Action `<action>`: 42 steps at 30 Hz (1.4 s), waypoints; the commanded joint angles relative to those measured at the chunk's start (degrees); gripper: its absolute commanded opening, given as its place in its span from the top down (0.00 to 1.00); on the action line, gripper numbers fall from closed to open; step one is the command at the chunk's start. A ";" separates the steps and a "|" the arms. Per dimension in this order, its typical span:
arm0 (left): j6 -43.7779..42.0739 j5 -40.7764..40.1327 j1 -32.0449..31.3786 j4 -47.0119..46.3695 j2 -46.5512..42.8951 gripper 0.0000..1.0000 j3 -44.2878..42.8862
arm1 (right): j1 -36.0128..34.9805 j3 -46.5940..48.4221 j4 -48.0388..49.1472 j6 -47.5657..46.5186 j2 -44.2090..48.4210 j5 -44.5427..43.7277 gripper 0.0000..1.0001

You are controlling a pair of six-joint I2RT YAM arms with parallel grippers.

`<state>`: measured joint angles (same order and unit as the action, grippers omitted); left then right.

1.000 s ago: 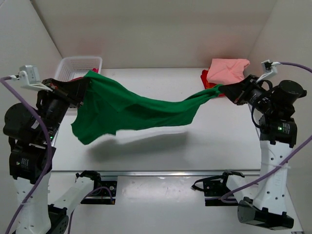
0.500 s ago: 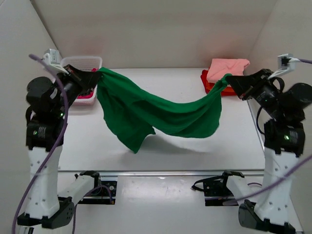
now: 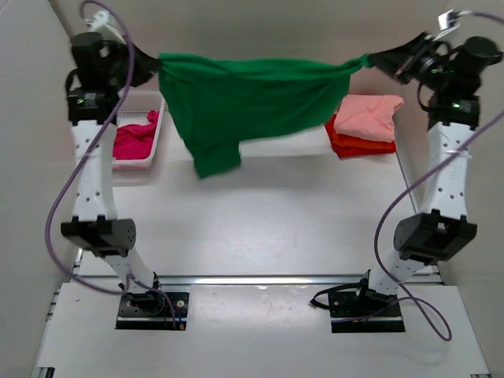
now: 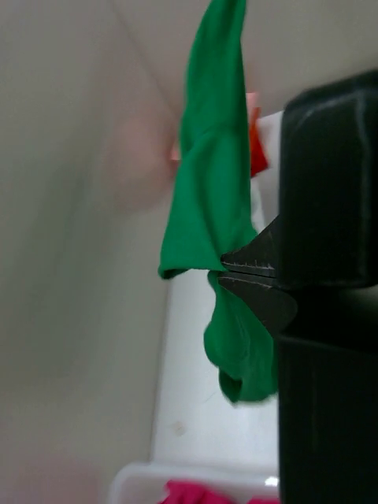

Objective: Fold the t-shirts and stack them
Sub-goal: Flatten out the tshirt

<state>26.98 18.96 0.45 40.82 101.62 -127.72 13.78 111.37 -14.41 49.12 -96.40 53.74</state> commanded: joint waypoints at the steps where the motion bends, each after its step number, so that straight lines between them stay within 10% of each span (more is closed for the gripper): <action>1: -0.87 -1.54 3.34 -5.66 -10.82 1.00 -0.78 | 4.41 5.10 3.77 -2.63 4.54 2.25 1.00; 10: 0.97 -5.60 1.75 -23.32 -32.53 1.00 51.57 | 6.43 -38.48 17.58 -5.61 17.73 4.10 1.00; 15: 1.93 -6.30 0.26 -22.37 -49.90 1.00 71.36 | 0.14 -46.26 -2.39 -24.11 33.25 -16.63 1.00; 19: 3.42 -9.99 -5.45 -17.18 -58.81 1.00 67.27 | -17.00 -47.03 -9.22 -26.38 46.02 -46.49 1.00; 32: 1.58 -13.34 -9.15 -15.22 -59.53 1.00 63.02 | -17.55 -43.25 -10.90 -39.28 47.63 -48.10 1.00; 42: -5.36 -11.85 -1.51 -22.36 -24.74 1.00 36.25 | -23.54 -23.76 -2.28 -46.92 16.88 -51.27 1.00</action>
<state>23.92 6.61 -3.38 22.35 75.22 -81.45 -10.07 77.43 -22.06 5.89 -78.02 4.56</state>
